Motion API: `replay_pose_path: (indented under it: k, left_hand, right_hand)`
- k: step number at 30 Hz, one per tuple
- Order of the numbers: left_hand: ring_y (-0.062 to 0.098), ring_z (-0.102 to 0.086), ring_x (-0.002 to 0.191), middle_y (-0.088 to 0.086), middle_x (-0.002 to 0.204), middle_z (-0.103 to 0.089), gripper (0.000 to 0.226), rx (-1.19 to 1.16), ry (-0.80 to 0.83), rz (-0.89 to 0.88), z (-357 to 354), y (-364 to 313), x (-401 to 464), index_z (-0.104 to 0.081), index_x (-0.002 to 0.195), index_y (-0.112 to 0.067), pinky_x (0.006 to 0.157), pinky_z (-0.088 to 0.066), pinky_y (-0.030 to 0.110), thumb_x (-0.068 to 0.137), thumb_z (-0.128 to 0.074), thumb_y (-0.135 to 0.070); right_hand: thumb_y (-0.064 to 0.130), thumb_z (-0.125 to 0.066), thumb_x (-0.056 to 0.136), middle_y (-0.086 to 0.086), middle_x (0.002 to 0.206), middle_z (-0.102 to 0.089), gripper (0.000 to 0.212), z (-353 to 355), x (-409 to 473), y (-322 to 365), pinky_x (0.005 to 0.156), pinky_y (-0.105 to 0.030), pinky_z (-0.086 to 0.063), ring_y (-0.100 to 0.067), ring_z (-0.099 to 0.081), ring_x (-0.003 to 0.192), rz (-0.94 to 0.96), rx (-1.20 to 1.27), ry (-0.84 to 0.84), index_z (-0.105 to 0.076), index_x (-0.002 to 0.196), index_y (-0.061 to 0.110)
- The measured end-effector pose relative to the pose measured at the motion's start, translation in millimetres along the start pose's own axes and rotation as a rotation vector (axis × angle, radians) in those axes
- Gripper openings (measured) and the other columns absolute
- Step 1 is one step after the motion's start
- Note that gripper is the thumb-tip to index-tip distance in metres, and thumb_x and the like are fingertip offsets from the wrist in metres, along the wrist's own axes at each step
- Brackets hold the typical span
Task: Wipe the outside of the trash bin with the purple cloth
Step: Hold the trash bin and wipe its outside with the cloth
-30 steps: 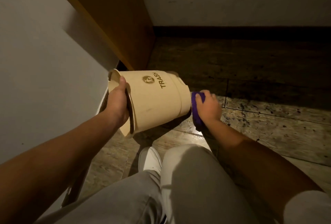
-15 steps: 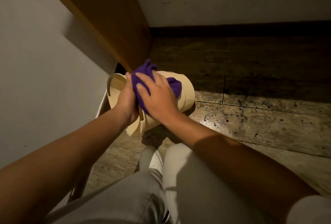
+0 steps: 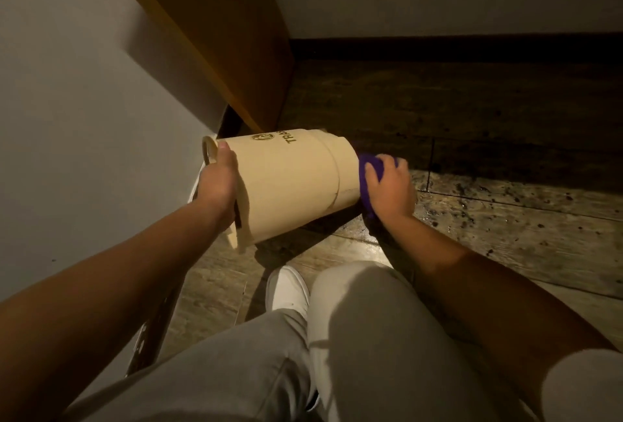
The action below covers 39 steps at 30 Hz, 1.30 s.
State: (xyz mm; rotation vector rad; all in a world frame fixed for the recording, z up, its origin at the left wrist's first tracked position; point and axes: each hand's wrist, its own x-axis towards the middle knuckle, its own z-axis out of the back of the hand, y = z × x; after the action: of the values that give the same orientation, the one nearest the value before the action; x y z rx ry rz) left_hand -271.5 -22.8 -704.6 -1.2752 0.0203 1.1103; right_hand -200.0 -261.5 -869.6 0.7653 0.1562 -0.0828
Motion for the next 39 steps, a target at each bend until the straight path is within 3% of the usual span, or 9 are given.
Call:
replay_pose_path:
  k: [3, 10, 17, 20, 27, 31, 33, 36, 39]
  left_hand:
    - [0.03, -0.071, 0.108, 0.013, 0.127, -0.071, 0.068, 0.021, 0.174, -0.078, 2, -16, 0, -0.054, 0.143, -0.017, 0.083, -0.058, 0.044, 0.093, -0.059, -0.063]
    - [0.033, -0.067, 0.113, 0.011, 0.126, -0.067, 0.069, 0.054, 0.145, -0.117, -14, -7, -17, -0.052, 0.138, -0.022, 0.103, -0.051, 0.059, 0.095, -0.042, -0.074]
    - [0.016, -0.08, 0.094, 0.0, 0.097, -0.084, 0.063, -0.195, 0.172, -0.073, -26, -7, -7, -0.071, 0.112, -0.025, 0.071, -0.064, 0.031, 0.103, -0.024, -0.067]
    - [0.023, -0.081, 0.088, 0.004, 0.089, -0.084, 0.058, -0.132, 0.117, -0.051, -20, -11, -2, -0.071, 0.108, -0.021, 0.067, -0.063, 0.033, 0.102, -0.033, -0.065]
    - [0.033, -0.07, 0.107, 0.014, 0.12, -0.071, 0.059, -0.064, 0.021, 0.07, 0, -4, 5, -0.058, 0.128, -0.019, 0.099, -0.055, 0.055, 0.099, -0.041, -0.067]
    - [0.03, -0.074, 0.101, 0.014, 0.119, -0.073, 0.056, -0.115, 0.04, 0.053, 2, -18, 4, -0.057, 0.128, -0.015, 0.08, -0.064, 0.044, 0.103, -0.039, -0.062]
    - [0.032, -0.075, 0.104, 0.015, 0.124, -0.072, 0.066, -0.094, 0.087, 0.028, 5, -26, 5, -0.055, 0.137, -0.013, 0.086, -0.063, 0.047, 0.101, -0.04, -0.066]
    - [0.029, -0.08, 0.092, 0.014, 0.115, -0.078, 0.062, -0.166, 0.263, 0.008, 1, -31, 2, -0.058, 0.138, -0.013, 0.067, -0.066, 0.04, 0.099, -0.051, -0.061]
    - [0.03, -0.078, 0.103, 0.013, 0.117, -0.08, 0.06, -0.19, 0.406, 0.017, -14, -23, -3, -0.06, 0.139, -0.018, 0.08, -0.065, 0.046, 0.102, -0.043, -0.062]
  right_hand:
    - [0.05, -0.049, 0.102, -0.008, 0.135, -0.057, 0.04, 10, 8, 6, 0.088, -0.037, -0.048, -0.03, -0.06, 0.117, -0.024, 0.175, -0.024, -0.06, 0.133, 0.027]
    - [0.041, -0.052, 0.104, -0.007, 0.137, -0.058, 0.036, 39, -3, 70, 0.098, -0.045, -0.051, -0.028, -0.058, 0.121, 0.121, 0.332, -0.097, -0.062, 0.134, 0.025]
    - [0.045, -0.044, 0.104, -0.01, 0.151, -0.053, 0.042, 18, -57, 173, 0.112, -0.053, -0.036, -0.032, -0.044, 0.14, 0.56, 0.111, 0.027, -0.058, 0.142, 0.032]
    - [0.052, -0.045, 0.101, -0.01, 0.147, -0.057, 0.043, 9, -44, 161, 0.113, -0.056, -0.033, -0.033, -0.044, 0.14, 0.496, 0.005, -0.021, -0.063, 0.135, 0.032]
    - [0.053, -0.043, 0.101, -0.013, 0.134, -0.059, 0.046, 14, 17, 66, 0.094, -0.048, -0.05, -0.033, -0.054, 0.122, 0.145, -0.02, -0.132, -0.061, 0.129, 0.021]
    - [0.049, -0.045, 0.103, -0.012, 0.132, -0.058, 0.045, 24, 34, 47, 0.084, -0.034, -0.041, -0.031, -0.056, 0.119, 0.061, 0.01, -0.13, -0.059, 0.135, 0.02]
    - [0.047, -0.049, 0.103, -0.009, 0.133, -0.059, 0.042, 34, 34, 47, 0.085, -0.031, -0.04, -0.029, -0.058, 0.118, 0.067, 0.091, -0.156, -0.061, 0.134, 0.021]
    - [0.042, -0.055, 0.101, -0.01, 0.132, -0.061, 0.039, 49, 18, 68, 0.09, -0.035, -0.047, -0.028, -0.061, 0.116, 0.191, 0.274, -0.209, -0.065, 0.131, 0.019]
    - [0.035, -0.06, 0.101, -0.013, 0.128, -0.065, 0.035, 50, -11, 114, 0.095, -0.037, -0.049, -0.031, -0.062, 0.115, 0.407, 0.348, -0.183, -0.068, 0.129, 0.016]
